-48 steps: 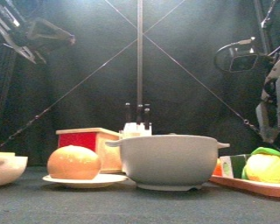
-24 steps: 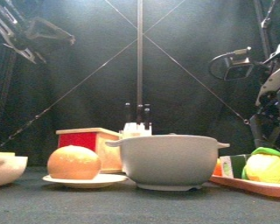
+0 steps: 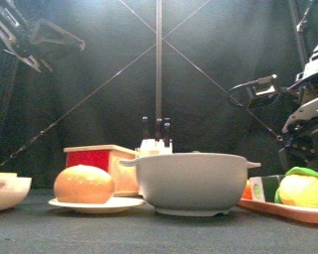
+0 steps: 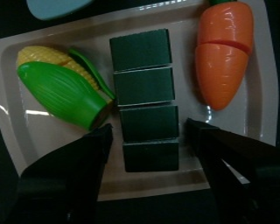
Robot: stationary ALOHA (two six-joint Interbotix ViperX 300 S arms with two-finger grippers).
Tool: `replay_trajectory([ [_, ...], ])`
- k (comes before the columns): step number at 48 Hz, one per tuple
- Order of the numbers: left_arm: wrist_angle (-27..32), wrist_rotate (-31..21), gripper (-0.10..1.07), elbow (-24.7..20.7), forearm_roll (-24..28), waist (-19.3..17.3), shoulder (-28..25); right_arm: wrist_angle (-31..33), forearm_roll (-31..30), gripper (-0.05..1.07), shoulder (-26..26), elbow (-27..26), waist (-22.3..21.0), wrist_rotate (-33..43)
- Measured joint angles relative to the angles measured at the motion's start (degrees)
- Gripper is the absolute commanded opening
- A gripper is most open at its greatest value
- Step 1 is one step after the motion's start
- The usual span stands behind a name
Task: Grab green sushi roll
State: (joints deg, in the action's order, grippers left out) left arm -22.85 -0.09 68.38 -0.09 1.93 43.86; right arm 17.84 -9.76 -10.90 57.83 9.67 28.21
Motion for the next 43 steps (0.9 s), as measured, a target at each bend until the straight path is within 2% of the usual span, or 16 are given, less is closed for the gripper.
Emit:
replay_trajectory([
  [21,0.0,0.3,0.41,0.0,0.0,-0.4,0.0,1.7,0.0,0.54,-0.1,-1.1,-0.1,0.0],
  [31,0.0,0.3,0.41,0.0,0.0,-0.8,0.0,5.7,-0.2,0.5,-2.9,-2.4,-0.1,0.0],
  [43,-0.1,0.3,0.41,0.0,0.0,-1.0,0.0,8.9,-0.7,0.5,-9.9,-3.7,-0.1,0.0],
])
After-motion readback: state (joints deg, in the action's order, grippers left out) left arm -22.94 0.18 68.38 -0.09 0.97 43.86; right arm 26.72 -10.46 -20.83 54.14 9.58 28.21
